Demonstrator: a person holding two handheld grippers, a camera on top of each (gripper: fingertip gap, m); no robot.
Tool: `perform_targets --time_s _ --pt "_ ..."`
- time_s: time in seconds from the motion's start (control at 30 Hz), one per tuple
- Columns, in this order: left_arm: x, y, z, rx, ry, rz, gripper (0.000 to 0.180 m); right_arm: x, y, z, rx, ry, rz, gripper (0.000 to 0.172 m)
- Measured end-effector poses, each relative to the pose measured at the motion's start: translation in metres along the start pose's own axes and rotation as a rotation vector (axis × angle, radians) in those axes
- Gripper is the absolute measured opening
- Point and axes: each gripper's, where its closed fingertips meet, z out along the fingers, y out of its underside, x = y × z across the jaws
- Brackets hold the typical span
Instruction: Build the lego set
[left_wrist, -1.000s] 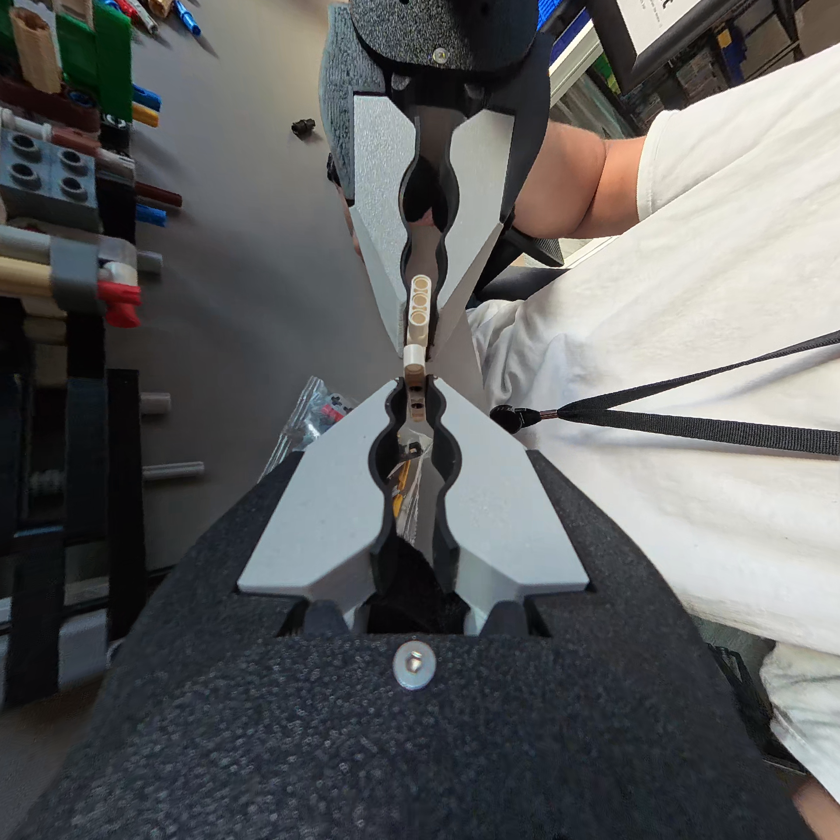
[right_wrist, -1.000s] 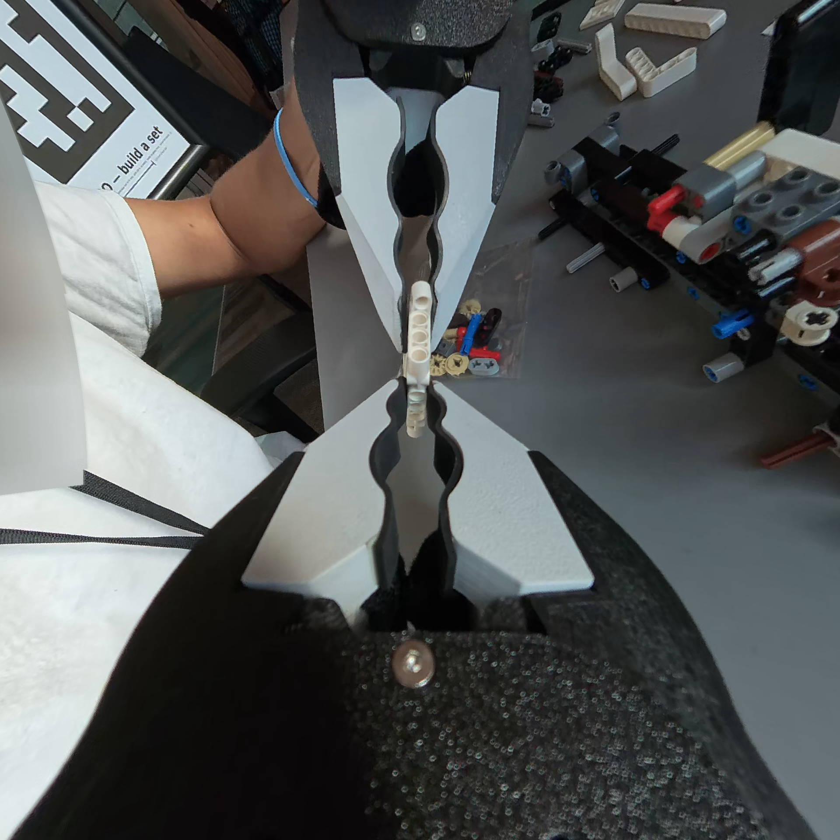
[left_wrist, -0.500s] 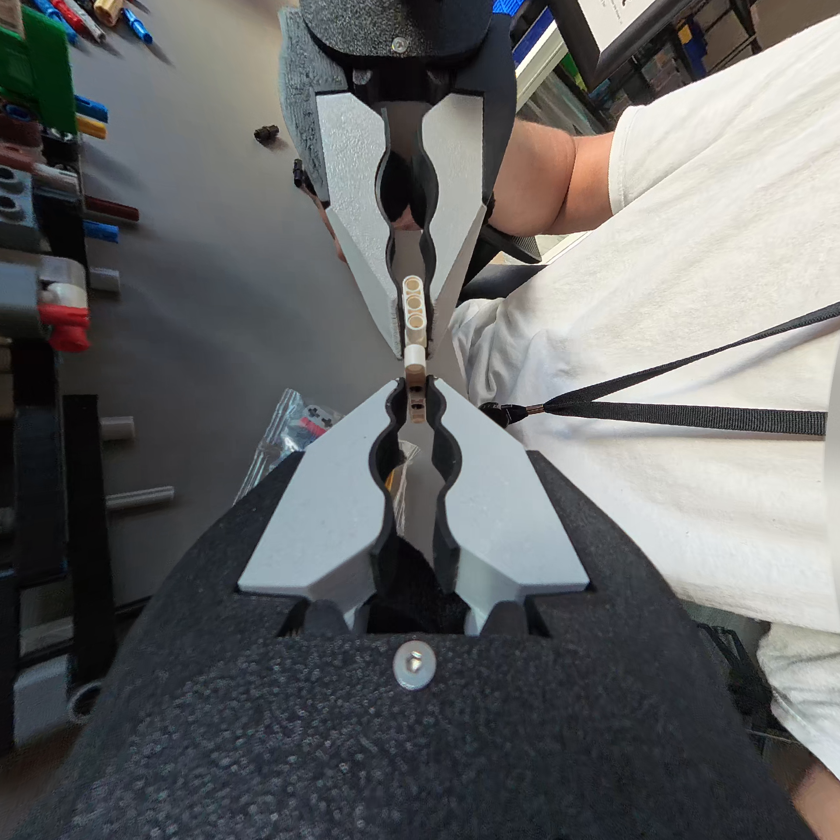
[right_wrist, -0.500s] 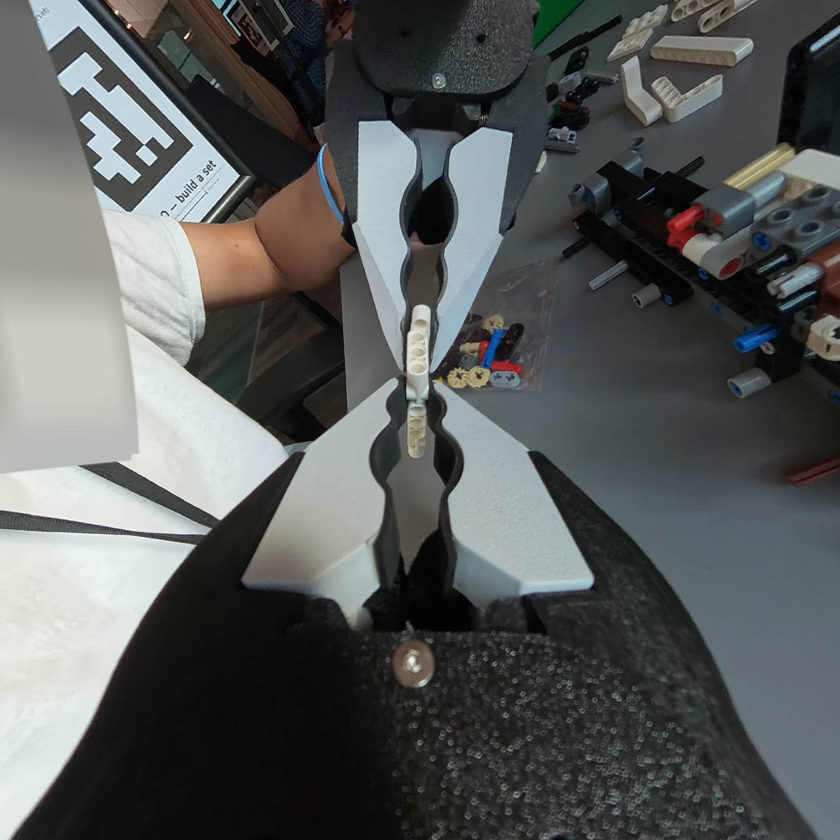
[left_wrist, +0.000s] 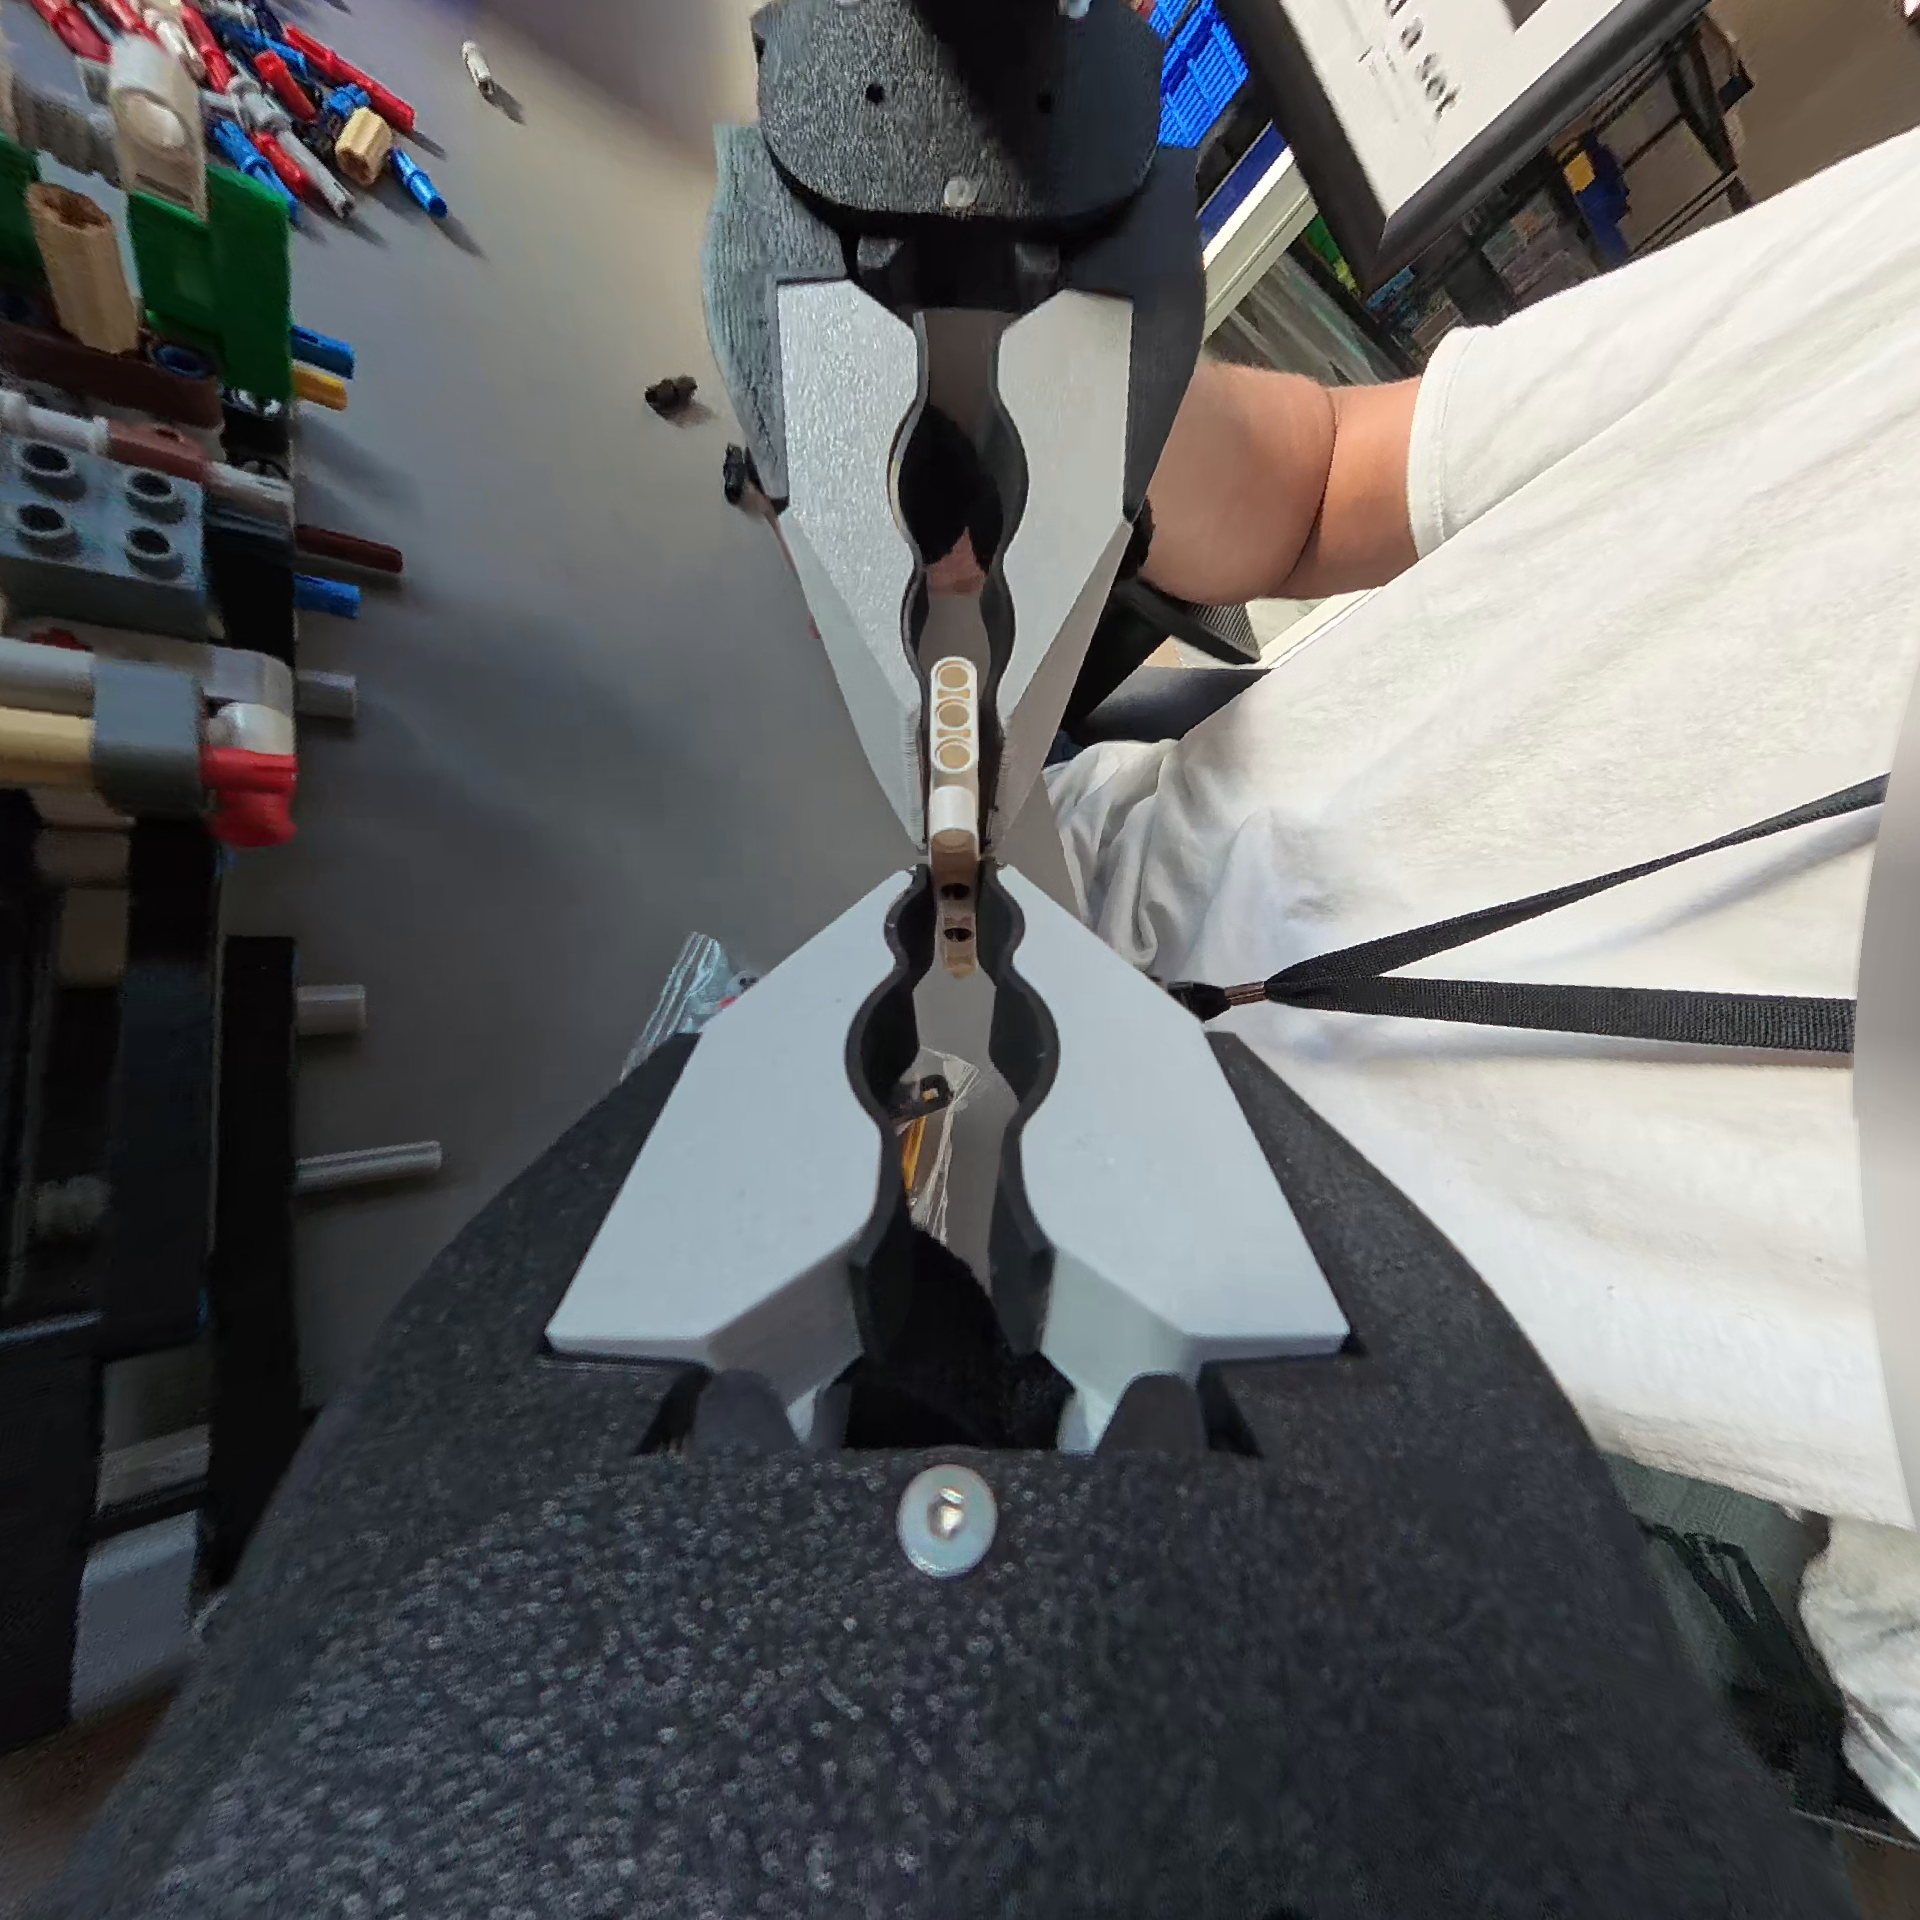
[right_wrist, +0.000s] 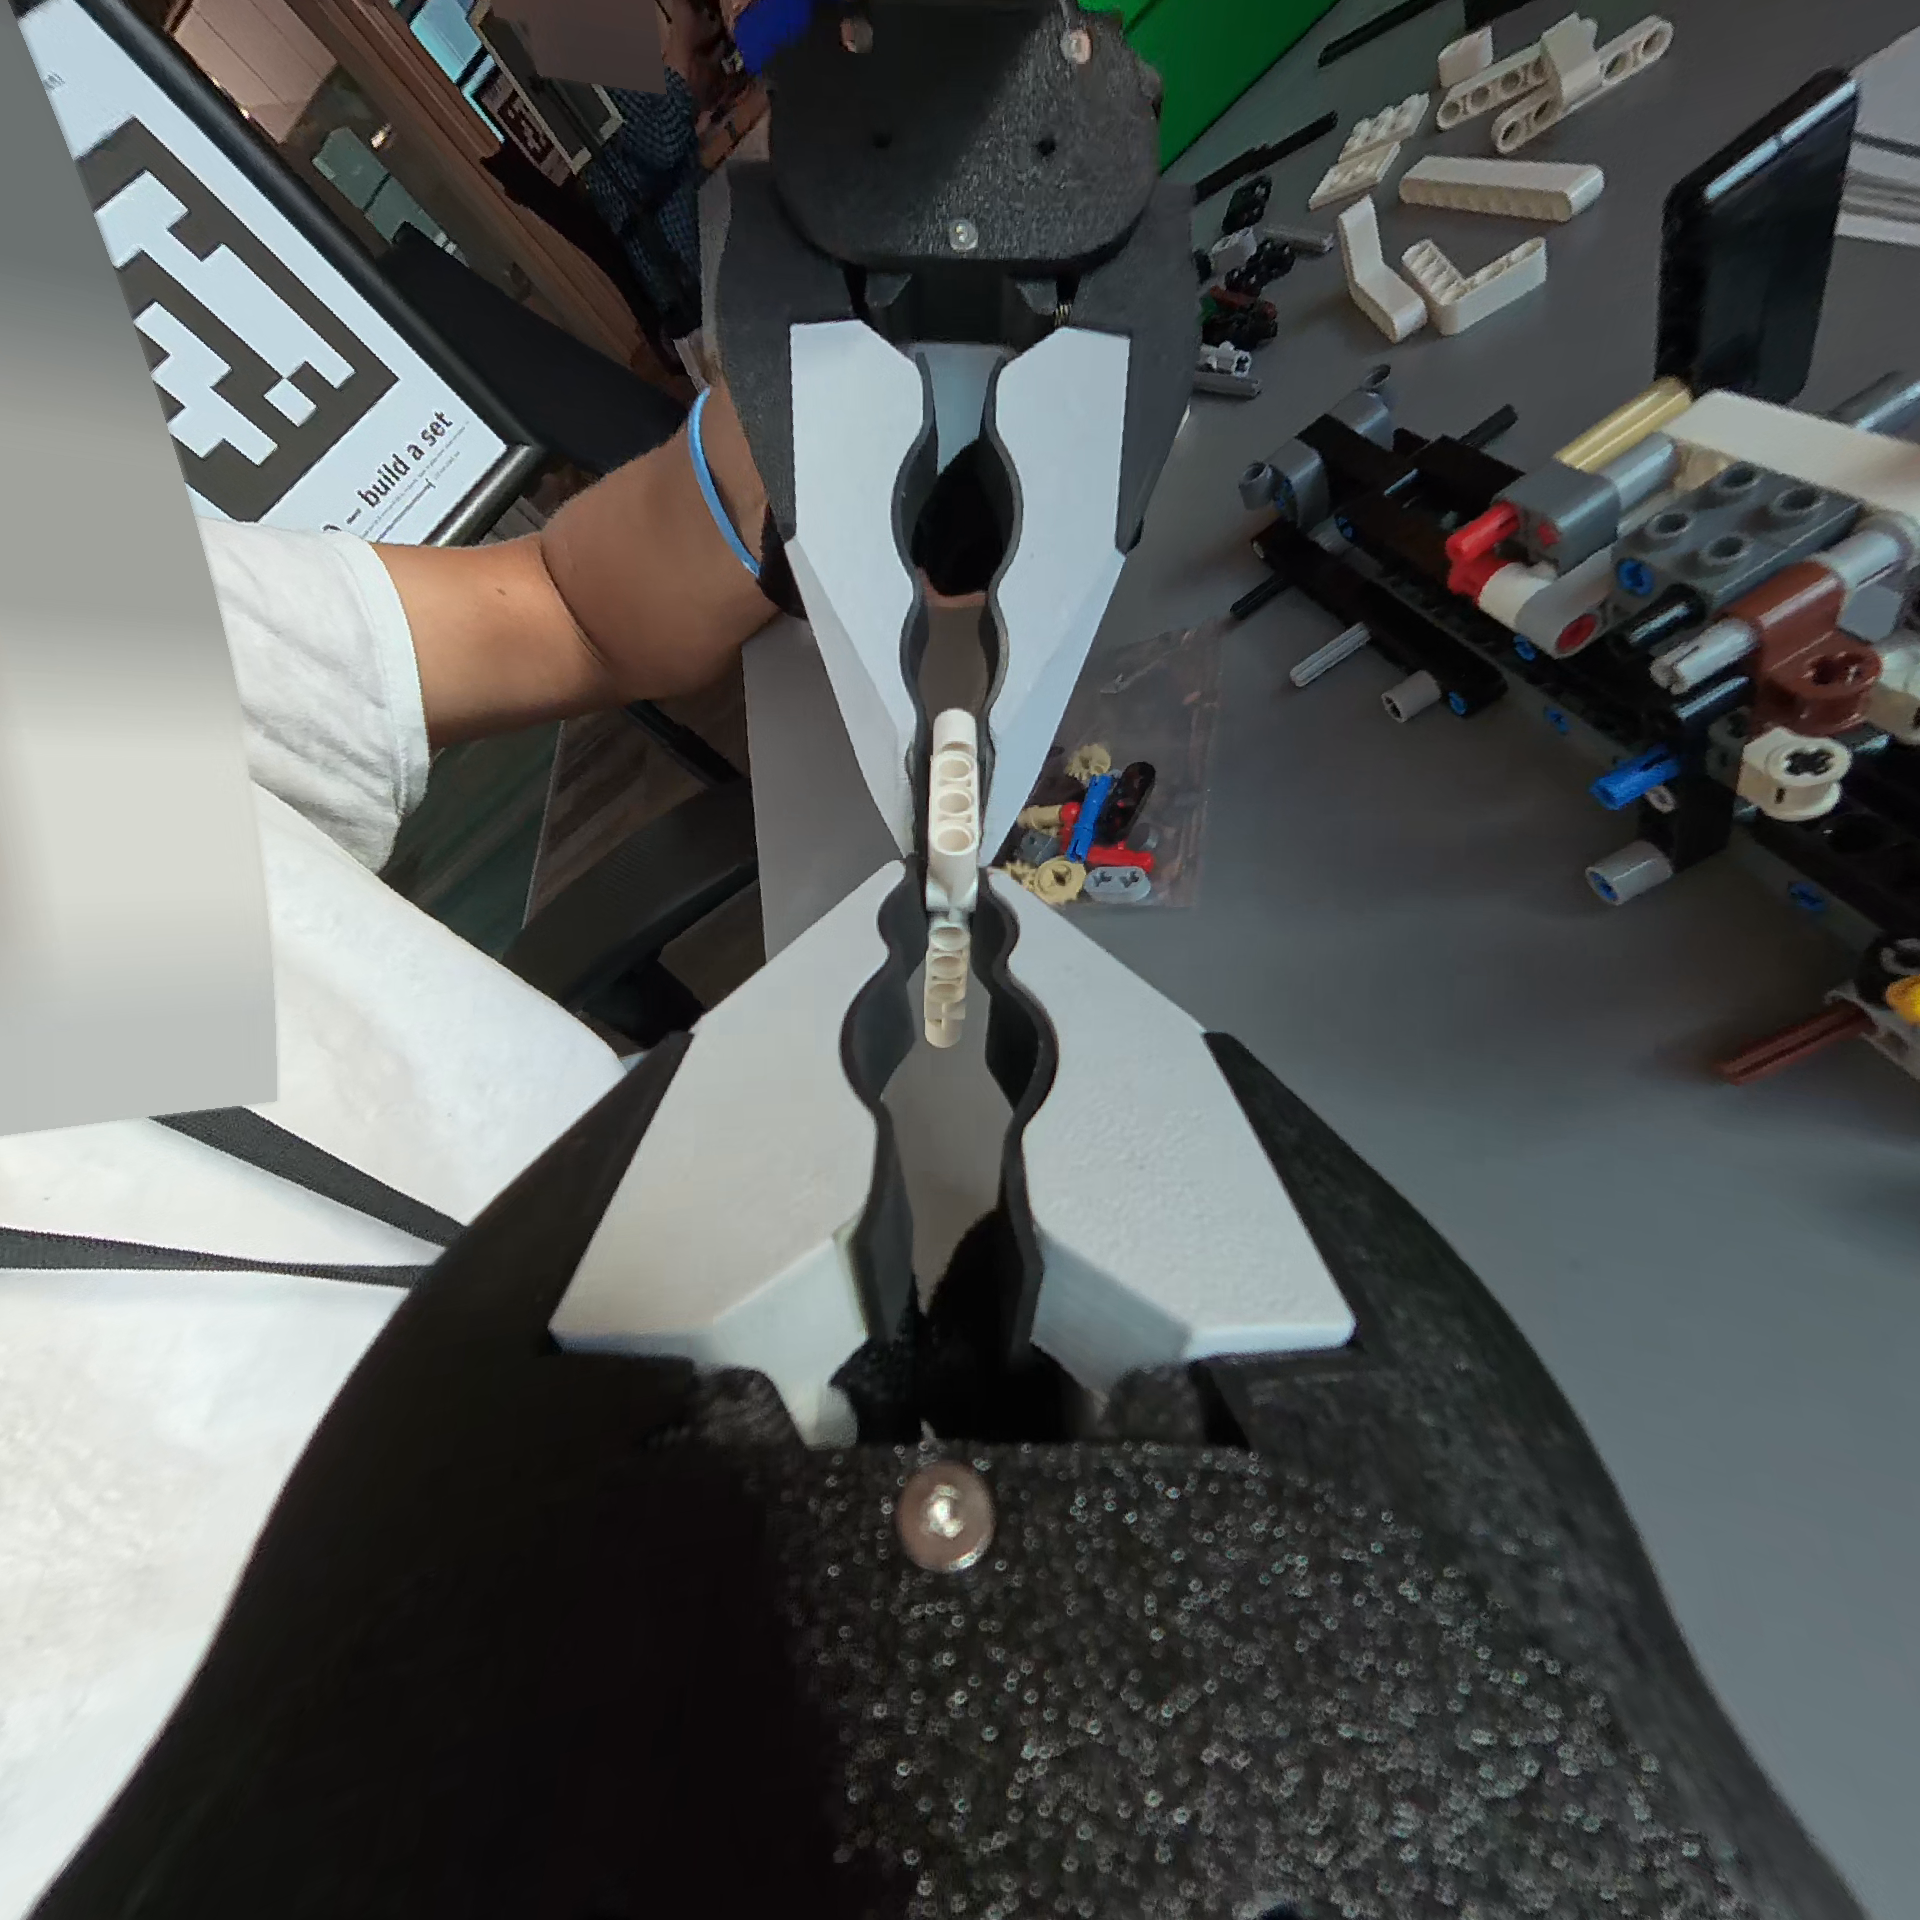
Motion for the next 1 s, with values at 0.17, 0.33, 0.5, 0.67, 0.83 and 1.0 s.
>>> perform_targets --time_s 0.17,0.33,0.5,0.67,0.83,1.0 --pt "-0.001 -0.006 -0.002 0.043 -0.002 0.013 0.005 0.001 -0.007 -0.002 0.041 -0.001 -0.002 0.006" --pt "-0.001 -0.009 -0.004 0.063 0.010 0.012 0.006 0.000 -0.011 -0.004 0.067 -0.023 0.013 0.010" --pt "-0.007 -0.019 -0.012 0.136 -0.005 -0.022 0.006 0.002 -0.023 -0.014 0.160 -0.025 0.025 0.020" --pt "-0.024 -0.046 -0.031 0.352 -0.052 -0.119 0.005 0.027 -0.039 -0.023 0.242 0.370 -0.167 0.042" --pt "-0.027 -0.061 -0.034 0.477 -0.091 -0.145 0.005 0.040 -0.050 -0.021 0.155 0.762 -0.271 0.050" --pt "-0.024 -0.064 -0.029 0.512 -0.101 -0.159 0.005 0.044 -0.056 -0.030 0.090 1.032 -0.418 0.037"
